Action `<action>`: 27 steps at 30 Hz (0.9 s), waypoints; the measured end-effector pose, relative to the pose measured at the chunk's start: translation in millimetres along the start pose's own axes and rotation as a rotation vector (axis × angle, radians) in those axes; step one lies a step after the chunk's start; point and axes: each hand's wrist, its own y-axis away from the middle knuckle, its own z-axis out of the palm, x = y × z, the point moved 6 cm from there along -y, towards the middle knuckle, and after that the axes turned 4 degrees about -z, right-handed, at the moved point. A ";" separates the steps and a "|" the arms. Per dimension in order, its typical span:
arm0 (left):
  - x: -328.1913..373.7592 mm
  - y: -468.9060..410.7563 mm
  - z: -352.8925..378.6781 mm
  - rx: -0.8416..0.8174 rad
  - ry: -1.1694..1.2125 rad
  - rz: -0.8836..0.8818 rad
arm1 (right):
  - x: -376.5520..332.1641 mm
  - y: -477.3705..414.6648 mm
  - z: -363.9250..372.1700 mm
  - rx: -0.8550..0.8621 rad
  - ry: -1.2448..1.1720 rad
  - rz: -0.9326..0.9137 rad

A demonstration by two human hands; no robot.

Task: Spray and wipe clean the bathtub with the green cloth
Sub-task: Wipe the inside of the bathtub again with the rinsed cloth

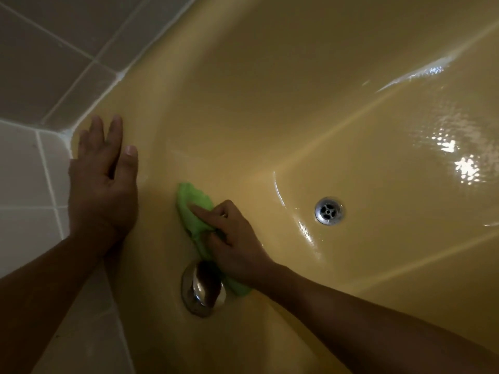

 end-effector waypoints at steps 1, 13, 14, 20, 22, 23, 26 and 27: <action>0.8 0.1 -1.1 0.005 0.005 0.002 | -15.1 -5.7 2.3 -0.045 -0.025 -0.057; 3.9 0.1 -1.7 -0.010 0.007 -0.014 | -4.8 -93.6 -27.1 0.173 0.236 -0.181; 4.2 -0.1 -1.6 -0.011 -0.001 -0.017 | -2.5 -92.3 -26.3 0.181 0.214 -0.160; 7.7 -1.6 -1.5 -0.003 -0.005 0.008 | -8.2 -42.0 -3.6 -0.048 0.224 -0.262; 8.6 -0.9 -1.1 -0.009 -0.020 0.007 | -7.8 -33.7 -3.4 -0.100 0.264 -0.288; 9.1 -0.4 -0.7 -0.011 -0.027 0.008 | -9.3 -37.8 -4.2 -0.101 0.284 -0.290; 12.0 1.0 -0.3 -0.012 -0.025 0.018 | -23.2 -74.7 -11.0 0.001 0.326 -0.275; 12.5 0.8 -0.3 -0.013 -0.020 0.020 | -30.8 -91.1 -17.8 0.063 0.328 -0.272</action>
